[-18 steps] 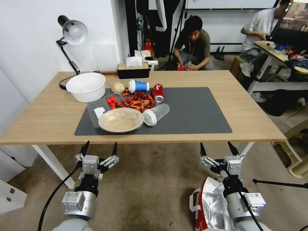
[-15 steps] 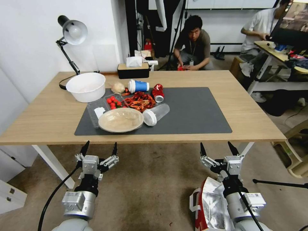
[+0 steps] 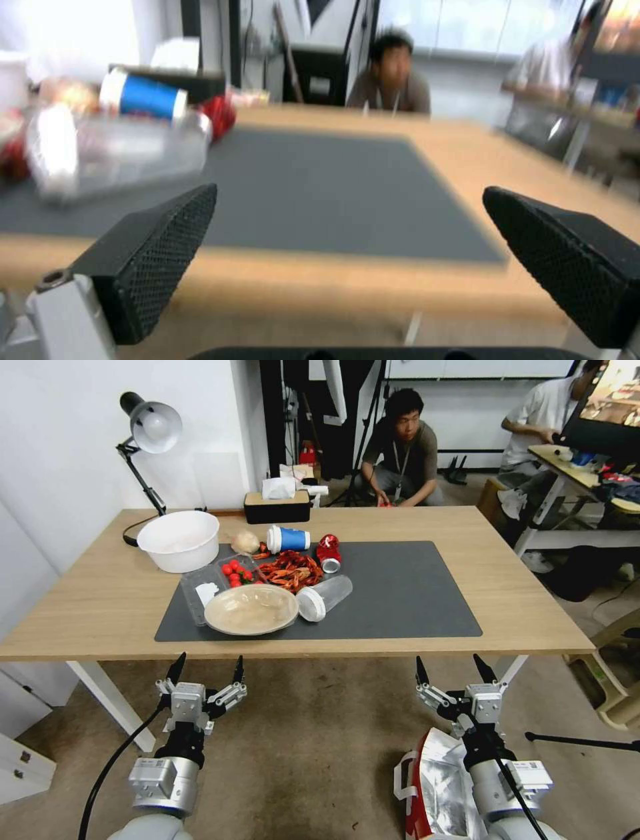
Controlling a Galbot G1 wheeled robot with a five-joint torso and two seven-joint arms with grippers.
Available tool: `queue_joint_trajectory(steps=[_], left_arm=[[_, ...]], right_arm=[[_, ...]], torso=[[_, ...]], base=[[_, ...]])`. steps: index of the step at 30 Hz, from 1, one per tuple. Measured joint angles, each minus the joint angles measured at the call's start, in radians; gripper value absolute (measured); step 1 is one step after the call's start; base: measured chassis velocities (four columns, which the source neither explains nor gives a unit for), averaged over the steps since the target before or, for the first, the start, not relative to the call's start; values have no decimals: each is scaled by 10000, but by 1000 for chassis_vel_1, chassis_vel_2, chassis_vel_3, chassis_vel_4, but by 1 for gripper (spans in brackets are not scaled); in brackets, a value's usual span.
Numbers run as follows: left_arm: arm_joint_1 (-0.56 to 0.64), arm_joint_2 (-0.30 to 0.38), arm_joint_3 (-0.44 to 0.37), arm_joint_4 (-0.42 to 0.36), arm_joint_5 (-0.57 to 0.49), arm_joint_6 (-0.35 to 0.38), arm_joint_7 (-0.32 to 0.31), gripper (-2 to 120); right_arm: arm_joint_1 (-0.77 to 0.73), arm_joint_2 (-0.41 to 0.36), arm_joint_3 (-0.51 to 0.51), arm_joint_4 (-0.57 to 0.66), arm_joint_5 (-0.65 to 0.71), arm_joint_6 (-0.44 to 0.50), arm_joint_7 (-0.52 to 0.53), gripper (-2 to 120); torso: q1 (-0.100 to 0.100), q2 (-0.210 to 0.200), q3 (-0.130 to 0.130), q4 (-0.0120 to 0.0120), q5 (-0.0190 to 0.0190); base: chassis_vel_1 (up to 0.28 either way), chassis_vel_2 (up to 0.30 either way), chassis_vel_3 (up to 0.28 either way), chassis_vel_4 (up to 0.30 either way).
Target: Pick up the food delivery bag from the floor and place it on the table.
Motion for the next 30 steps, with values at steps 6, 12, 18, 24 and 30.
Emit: queue_joint_trajectory(steps=[6,12,18,24,30], left_arm=[[-1814,1405,89,735,-1976,-541,-408,100],[-1665,1435,99,818,-1981,-735,-370,100],[-1440,1438,-13,742,-1903,-819,-382,100],[-1242,1404,12,615,-1713,-860,-403,100],[-1138,1381,46,580,-1640,-894,-417,100]], right_arm=[[933,-680,27,103,338,41,517,100],[934,-733,49,154,428,37,443,100],[934,-685,-1,75,429,167,342,100],[923,-643,-12,19,446,230,328,100],[861,-602,-13,27,446,249,330,100]], torso=[[8,-2,2,-8,0],[2,-1,0,4,-2],[2,-1,0,2,-1],[-73,-166,-88,3,-1],[-182,-418,-231,3,0]], base=[[0,0,0,0],[0,0,0,0],[0,0,0,0],[0,0,0,0],[0,0,0,0]])
